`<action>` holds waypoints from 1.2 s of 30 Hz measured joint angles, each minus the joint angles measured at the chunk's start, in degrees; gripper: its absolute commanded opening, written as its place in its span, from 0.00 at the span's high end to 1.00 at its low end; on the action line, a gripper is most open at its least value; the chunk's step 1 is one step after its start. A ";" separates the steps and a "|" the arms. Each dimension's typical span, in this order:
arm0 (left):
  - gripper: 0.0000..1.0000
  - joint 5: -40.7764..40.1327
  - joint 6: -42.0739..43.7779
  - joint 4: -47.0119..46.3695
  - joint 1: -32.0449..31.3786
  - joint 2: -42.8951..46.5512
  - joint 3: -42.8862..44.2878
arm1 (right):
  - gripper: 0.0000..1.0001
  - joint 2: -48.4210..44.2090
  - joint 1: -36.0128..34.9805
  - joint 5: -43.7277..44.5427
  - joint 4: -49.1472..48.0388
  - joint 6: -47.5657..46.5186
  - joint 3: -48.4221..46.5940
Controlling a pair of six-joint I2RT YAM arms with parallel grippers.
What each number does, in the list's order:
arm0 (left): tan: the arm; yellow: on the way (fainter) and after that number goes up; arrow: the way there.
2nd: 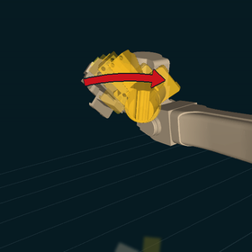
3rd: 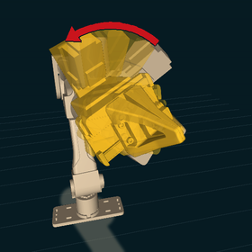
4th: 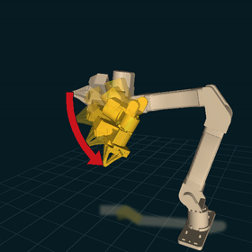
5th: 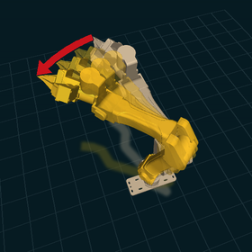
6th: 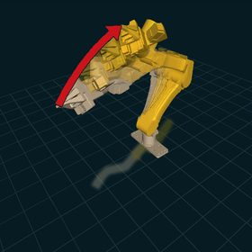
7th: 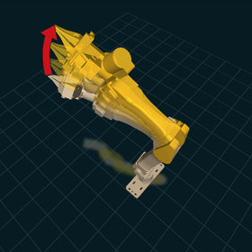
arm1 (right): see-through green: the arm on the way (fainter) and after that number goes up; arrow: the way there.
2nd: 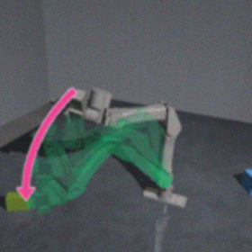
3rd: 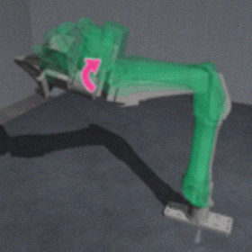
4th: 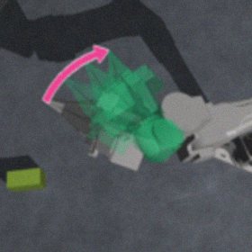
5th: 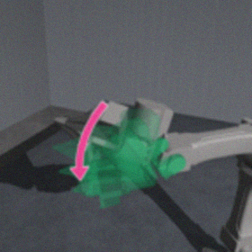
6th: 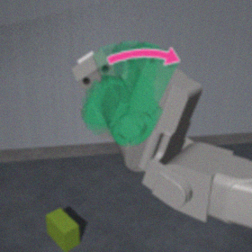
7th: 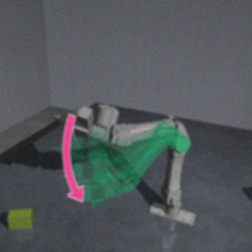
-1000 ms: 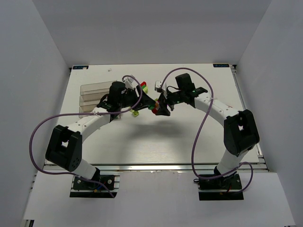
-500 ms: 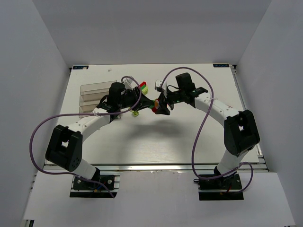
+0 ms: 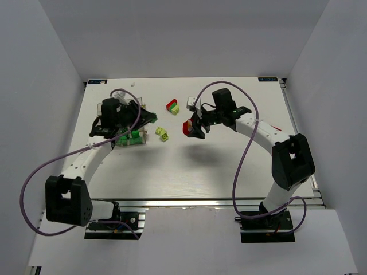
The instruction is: Sort the legos into containers by color
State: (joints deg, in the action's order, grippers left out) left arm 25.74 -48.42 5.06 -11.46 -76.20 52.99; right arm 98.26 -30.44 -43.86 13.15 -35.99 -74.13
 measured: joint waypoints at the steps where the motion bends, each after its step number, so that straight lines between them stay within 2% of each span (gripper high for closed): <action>1: 1.00 -1.05 0.74 1.36 1.81 0.92 0.04 | 1.00 0.00 0.11 0.24 -0.02 0.00 0.00; 4: 1.00 -4.90 3.04 6.91 4.59 2.27 0.55 | 1.00 0.00 0.55 0.74 -0.02 0.00 0.00; 12: 1.00 -21.66 5.25 24.20 5.38 -0.26 4.98 | 1.00 0.00 0.52 1.31 -0.02 0.07 0.04; 20: 1.00 -32.74 8.63 27.96 7.13 -5.66 8.74 | 1.00 0.00 0.50 1.36 -0.04 0.44 0.04; 23: 0.92 -34.93 9.84 27.87 7.76 -8.74 9.31 | 1.00 0.00 0.42 1.51 -0.04 0.85 0.04; 28: 0.60 -37.09 11.61 27.39 8.81 -12.98 9.84 | 1.00 0.00 0.28 1.99 -0.07 1.20 0.04; 36: 0.30 -37.62 13.07 26.71 9.55 -14.97 12.39 | 1.00 0.13 -0.74 3.52 -0.04 2.38 -0.26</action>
State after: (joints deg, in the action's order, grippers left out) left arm -11.88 -35.35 31.77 -1.91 -91.18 65.39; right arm 98.39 -31.18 -40.34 13.10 -33.61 -74.39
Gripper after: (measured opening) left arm 0.651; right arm 0.708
